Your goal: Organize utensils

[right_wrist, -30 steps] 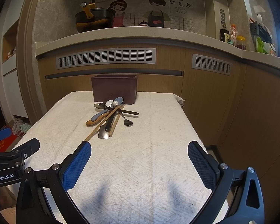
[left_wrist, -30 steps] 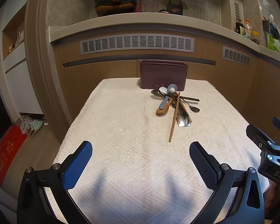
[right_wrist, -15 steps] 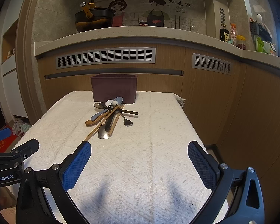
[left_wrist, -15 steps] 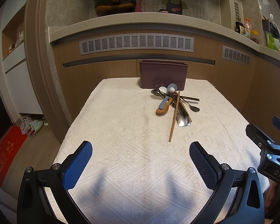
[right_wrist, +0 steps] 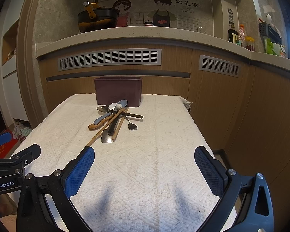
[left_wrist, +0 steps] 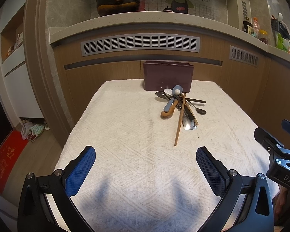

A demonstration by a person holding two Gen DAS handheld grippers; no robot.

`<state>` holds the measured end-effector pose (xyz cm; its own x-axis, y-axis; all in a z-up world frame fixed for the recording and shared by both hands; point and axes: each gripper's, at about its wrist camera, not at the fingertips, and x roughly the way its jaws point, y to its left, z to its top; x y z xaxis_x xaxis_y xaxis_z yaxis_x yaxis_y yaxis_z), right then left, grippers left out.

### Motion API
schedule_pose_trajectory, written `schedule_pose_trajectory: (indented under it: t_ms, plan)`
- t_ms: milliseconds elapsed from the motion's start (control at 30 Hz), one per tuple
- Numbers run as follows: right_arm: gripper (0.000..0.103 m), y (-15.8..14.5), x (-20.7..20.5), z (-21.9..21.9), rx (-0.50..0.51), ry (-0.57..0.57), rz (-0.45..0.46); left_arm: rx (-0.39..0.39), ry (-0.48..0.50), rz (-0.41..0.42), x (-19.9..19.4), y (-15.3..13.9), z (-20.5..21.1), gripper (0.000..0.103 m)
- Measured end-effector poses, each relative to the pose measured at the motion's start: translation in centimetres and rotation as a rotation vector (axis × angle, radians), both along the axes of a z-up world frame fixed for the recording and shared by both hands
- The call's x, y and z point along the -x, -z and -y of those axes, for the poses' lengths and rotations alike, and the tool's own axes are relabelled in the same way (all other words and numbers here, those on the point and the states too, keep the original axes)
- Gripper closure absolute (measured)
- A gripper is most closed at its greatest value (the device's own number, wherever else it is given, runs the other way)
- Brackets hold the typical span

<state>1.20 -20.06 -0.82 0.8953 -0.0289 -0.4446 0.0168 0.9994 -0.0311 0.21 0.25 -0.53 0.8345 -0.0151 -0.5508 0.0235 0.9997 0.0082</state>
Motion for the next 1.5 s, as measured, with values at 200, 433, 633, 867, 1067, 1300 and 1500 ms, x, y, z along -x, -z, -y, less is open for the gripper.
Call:
schedule_pose_trajectory:
  t_ms: [200, 433, 633, 867, 1067, 1300, 1500]
  plan:
    - [0.000, 0.3, -0.2, -0.2, 0.009, 0.002, -0.006, -0.005, 0.011, -0.018, -0.4, 0.8, 0.4, 0.000]
    - [0.000, 0.5, -0.4, -0.1, 0.004, 0.002, -0.012, -0.002, 0.008, -0.022, -0.4, 0.6, 0.2, 0.000]
    - [0.000, 0.4, -0.4, 0.0, 0.005, 0.001, -0.014, 0.012, 0.009, -0.022, -0.6, 0.3, -0.2, 0.000]
    - [0.000, -0.1, -2.0, 0.1, 0.057, -0.006, -0.025, 0.037, 0.040, -0.029, -3.7, -1.1, -0.5, 0.000]
    - [0.000, -1.6, -7.0, 0.9, 0.088, -0.048, -0.040, -0.026, 0.085, -0.018, -8.0, -2.3, 0.9, 0.000]
    - [0.000, -3.0, -14.9, 1.3, 0.108, -0.042, -0.121, -0.123, 0.119, 0.030, -13.4, -4.1, 0.2, 0.000]
    - [0.000, -3.0, -20.2, 1.0, 0.051, -0.133, -0.123, -0.092, 0.075, 0.094, -18.2, -6.0, -3.5, 0.000]
